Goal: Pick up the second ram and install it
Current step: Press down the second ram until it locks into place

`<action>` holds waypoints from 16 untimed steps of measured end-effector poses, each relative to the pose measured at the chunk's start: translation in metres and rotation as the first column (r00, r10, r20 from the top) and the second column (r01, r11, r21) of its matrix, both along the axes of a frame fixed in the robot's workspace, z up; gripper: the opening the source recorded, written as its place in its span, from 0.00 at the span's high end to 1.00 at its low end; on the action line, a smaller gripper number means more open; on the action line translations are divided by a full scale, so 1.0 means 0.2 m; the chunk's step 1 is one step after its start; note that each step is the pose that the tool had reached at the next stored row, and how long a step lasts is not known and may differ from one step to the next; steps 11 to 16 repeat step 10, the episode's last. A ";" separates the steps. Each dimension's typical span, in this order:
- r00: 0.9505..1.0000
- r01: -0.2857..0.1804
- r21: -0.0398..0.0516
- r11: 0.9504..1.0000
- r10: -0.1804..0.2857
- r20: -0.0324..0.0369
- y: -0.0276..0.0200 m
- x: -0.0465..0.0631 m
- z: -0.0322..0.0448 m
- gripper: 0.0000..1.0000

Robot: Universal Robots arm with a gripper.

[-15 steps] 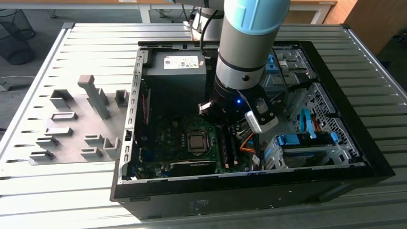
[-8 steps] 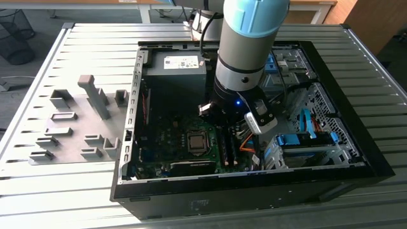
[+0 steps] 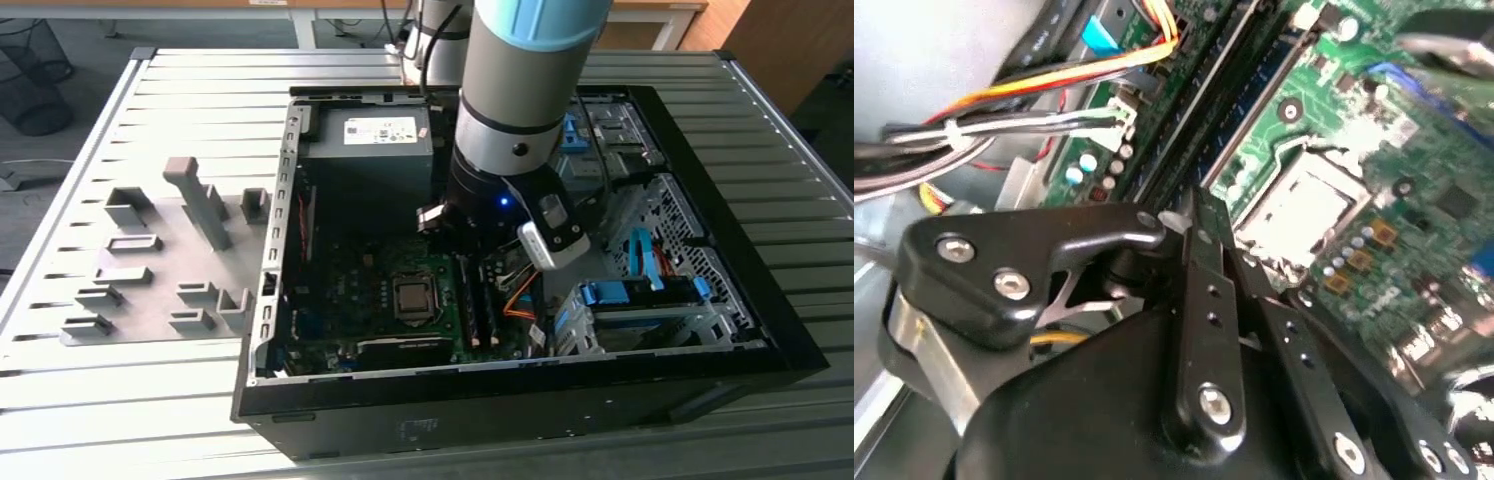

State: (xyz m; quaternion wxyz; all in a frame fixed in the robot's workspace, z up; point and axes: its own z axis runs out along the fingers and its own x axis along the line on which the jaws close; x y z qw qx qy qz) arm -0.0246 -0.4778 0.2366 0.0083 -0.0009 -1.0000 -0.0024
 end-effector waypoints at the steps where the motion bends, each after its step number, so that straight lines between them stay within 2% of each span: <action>1: 1.000 0.000 0.000 1.000 0.000 0.000 0.000 0.00 0.008 0.89; 16: 1.000 0.000 0.000 1.000 0.000 0.000 0.000 0.00 0.018 0.89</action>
